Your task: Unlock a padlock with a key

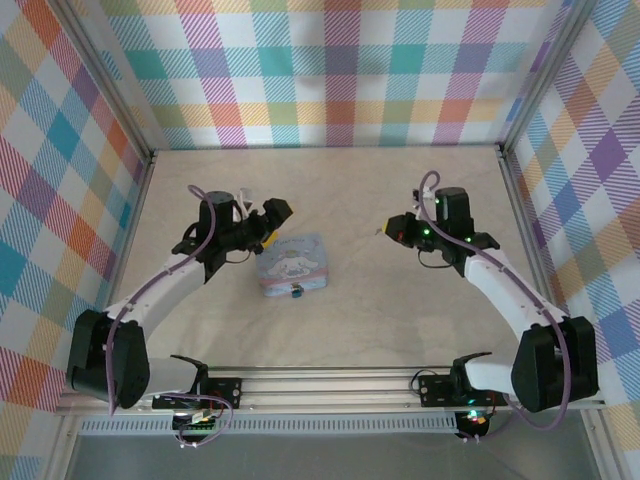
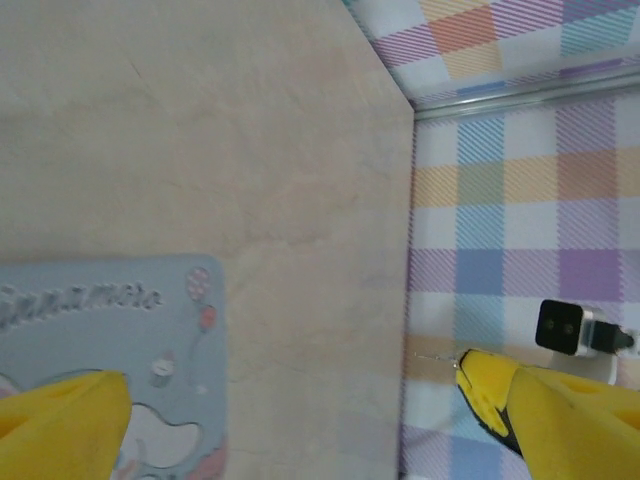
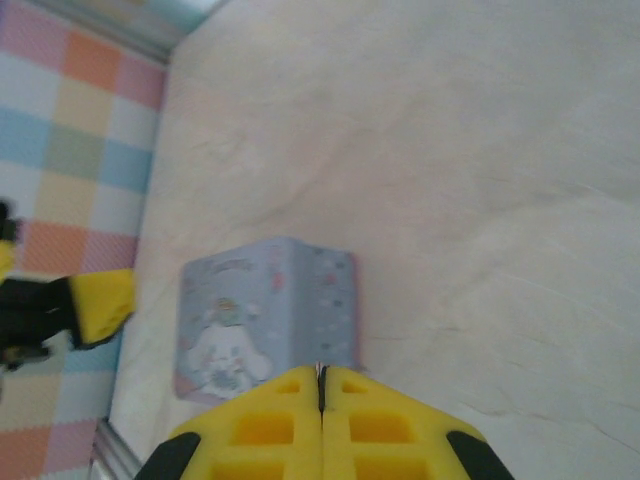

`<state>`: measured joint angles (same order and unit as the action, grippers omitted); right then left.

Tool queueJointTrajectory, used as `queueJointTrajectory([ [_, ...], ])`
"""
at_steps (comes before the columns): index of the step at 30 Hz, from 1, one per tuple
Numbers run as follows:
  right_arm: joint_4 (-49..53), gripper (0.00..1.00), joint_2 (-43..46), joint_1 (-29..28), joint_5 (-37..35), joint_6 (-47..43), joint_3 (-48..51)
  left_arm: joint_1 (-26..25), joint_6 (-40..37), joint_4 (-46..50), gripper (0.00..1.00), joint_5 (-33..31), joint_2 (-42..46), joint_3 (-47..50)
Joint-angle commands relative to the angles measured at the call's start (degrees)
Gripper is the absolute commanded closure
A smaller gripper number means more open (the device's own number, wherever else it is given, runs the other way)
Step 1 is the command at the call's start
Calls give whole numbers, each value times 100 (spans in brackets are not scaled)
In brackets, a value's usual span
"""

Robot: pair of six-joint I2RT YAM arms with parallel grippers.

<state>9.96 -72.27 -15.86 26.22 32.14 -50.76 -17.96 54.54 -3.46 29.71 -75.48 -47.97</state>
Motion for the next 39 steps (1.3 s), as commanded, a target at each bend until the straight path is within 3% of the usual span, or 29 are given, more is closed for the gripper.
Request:
queueJointTrajectory([
  [1, -374, 100, -137, -357, 314, -303, -320, -183, 1592, -786, 4, 412, -181, -46],
  [5, -647, 100, -429, -821, 245, -322, -509, -377, 2770, -1882, 7, 395, -336, 236],
  [11, -938, 100, -896, -1338, 157, -339, -805, -657, 3781, -2794, 17, 255, -527, 450],
  [16, -1105, 100, -1077, -1558, 61, -330, -899, -812, 4562, -3321, 17, 149, -759, 629],
  [23, -1343, 100, -1121, -1657, 18, -301, -909, -987, 4719, -3459, 17, 121, -933, 570],
  [39, -1478, 100, -1299, -1728, 237, -267, -965, -1281, 5057, -3896, 28, 10, -1275, 451],
])
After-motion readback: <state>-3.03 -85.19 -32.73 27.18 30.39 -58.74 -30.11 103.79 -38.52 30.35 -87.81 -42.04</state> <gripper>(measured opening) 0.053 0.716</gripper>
